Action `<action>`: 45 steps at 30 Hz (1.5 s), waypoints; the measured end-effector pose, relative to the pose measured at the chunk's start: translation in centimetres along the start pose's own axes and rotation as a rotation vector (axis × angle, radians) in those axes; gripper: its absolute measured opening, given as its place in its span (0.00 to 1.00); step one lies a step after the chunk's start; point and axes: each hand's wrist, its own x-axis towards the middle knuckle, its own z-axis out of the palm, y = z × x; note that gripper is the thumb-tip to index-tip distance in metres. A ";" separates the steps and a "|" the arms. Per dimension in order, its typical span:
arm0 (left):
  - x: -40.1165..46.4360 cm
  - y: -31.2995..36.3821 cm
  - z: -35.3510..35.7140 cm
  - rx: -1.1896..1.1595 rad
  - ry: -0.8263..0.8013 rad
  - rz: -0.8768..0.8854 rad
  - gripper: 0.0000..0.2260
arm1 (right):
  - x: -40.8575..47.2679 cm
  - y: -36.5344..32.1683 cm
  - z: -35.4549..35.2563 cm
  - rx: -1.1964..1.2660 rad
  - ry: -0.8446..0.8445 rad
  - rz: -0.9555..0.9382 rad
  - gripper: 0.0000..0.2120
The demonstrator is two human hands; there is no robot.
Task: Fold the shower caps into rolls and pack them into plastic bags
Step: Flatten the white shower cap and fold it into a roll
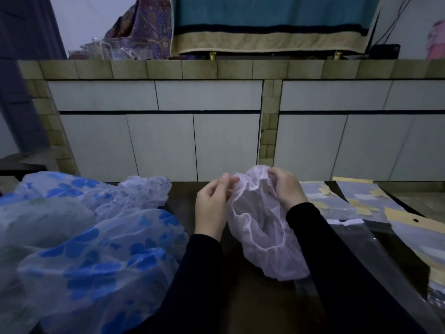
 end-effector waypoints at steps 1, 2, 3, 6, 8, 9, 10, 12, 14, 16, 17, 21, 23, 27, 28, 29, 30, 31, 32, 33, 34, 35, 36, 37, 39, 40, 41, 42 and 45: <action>0.1 -0.1 0.0 -0.024 0.036 -0.027 0.09 | -0.4 -0.2 0.2 0.025 -0.036 -0.032 0.16; 0.3 -0.4 0.0 -0.014 0.078 -0.044 0.06 | -0.7 -0.1 0.5 0.123 -0.046 -0.010 0.21; 0.4 -0.7 -0.1 0.014 0.095 -0.062 0.04 | -0.8 0.1 0.8 0.201 -0.061 0.050 0.28; 0.9 -2.3 -0.5 0.105 -0.009 -0.243 0.18 | -0.7 1.2 1.1 0.294 -0.078 0.088 0.19; 0.5 -2.4 -0.6 0.136 -0.171 -0.435 0.26 | -0.6 1.6 1.0 0.410 -0.040 0.060 0.08; 0.4 -2.5 -0.7 0.127 -0.219 -0.514 0.29 | -0.7 1.7 0.7 0.501 -0.028 0.062 0.05; 0.5 -2.5 -0.7 0.099 -0.225 -0.539 0.28 | -0.6 1.9 0.4 0.569 -0.021 0.072 0.02; 0.6 -2.2 -0.6 0.084 -0.048 -0.434 0.14 | -0.5 1.9 -0.2 0.612 -0.013 0.096 0.01; 0.9 -1.8 -1.0 0.224 0.242 -0.225 0.03 | -0.5 2.0 -0.6 0.446 0.054 0.077 0.02; 0.8 -1.3 -1.3 0.468 0.379 -0.016 0.04 | -0.6 2.0 -0.7 0.112 0.139 0.035 0.02; 0.6 -1.3 -1.2 0.552 0.383 0.030 0.05 | -0.7 2.0 -0.6 -0.044 0.152 0.022 0.07; -0.2 -1.3 -0.5 0.720 0.266 0.113 0.10 | -1.3 1.6 -0.4 -0.645 0.040 -0.147 0.37; -0.1 -1.4 -0.6 0.752 0.206 0.185 0.08 | -0.7 1.2 -0.3 -0.646 -0.060 -0.316 0.35; 0.4 -1.4 -0.8 0.738 0.072 0.261 0.07 | 1.0 0.9 -0.5 -0.454 -0.287 -0.333 0.23; 0.5 -1.4 -0.9 0.730 0.070 0.255 0.07 | 1.4 1.0 -0.6 -0.486 -0.297 -0.315 0.20; 0.6 -1.3 -1.0 0.721 0.078 0.245 0.07 | 1.8 1.1 -0.7 -0.543 -0.278 -0.316 0.18; 0.7 -1.3 -1.2 0.715 0.095 0.225 0.08 | 2.0 1.3 -0.8 -0.585 -0.247 -0.327 0.16; 0.7 -1.2 -1.4 0.713 0.120 0.200 0.10 | 2.2 1.5 -0.9 -0.582 -0.208 -0.338 0.14; 0.7 -1.1 -1.5 0.711 0.154 0.175 0.12 | 2.1 1.8 -1.0 -0.529 -0.169 -0.336 0.11; 0.7 -1.0 -1.5 0.704 0.192 0.159 0.14 | 1.8 2.0 -1.1 -0.435 -0.137 -0.313 0.08; 0.6 -0.9 -1.5 0.695 0.222 0.149 0.14 | 1.5 2.3 -1.3 -0.327 -0.120 -0.280 0.08; 0.5 -0.8 -1.4 0.696 0.241 0.142 0.13 | 1.3 2.6 -1.4 -0.247 -0.106 -0.260 0.08; 0.4 -0.8 -1.3 0.712 0.253 0.136 0.12 | 1.3 3.0 -1.4 -0.221 -0.085 -0.261 0.08; 0.4 -0.8 -1.3 0.735 0.264 0.135 0.10 | 1.3 3.2 -1.4 -0.231 -0.062 -0.275 0.07; 0.5 -1.0 -1.3 0.752 0.283 0.145 0.09 | 1.5 3.3 -1.1 -0.290 0.012 -0.301 0.06; 0.7 -1.2 -1.3 0.747 0.294 0.159 0.09 | 1.6 3.3 -1.0 -0.366 0.054 -0.316 0.08; 0.8 -1.3 -1.4 0.743 0.304 0.179 0.10 | 1.5 3.2 -0.9 -0.489 0.101 -0.350 0.12; 0.8 -1.4 -1.4 0.746 0.318 0.198 0.10 | 1.3 3.1 -0.7 -0.628 0.152 -0.399 0.16; 0.7 -1.2 -1.4 0.790 0.358 0.271 0.10 | -0.5 1.9 -0.3 -0.786 0.290 -0.545 0.15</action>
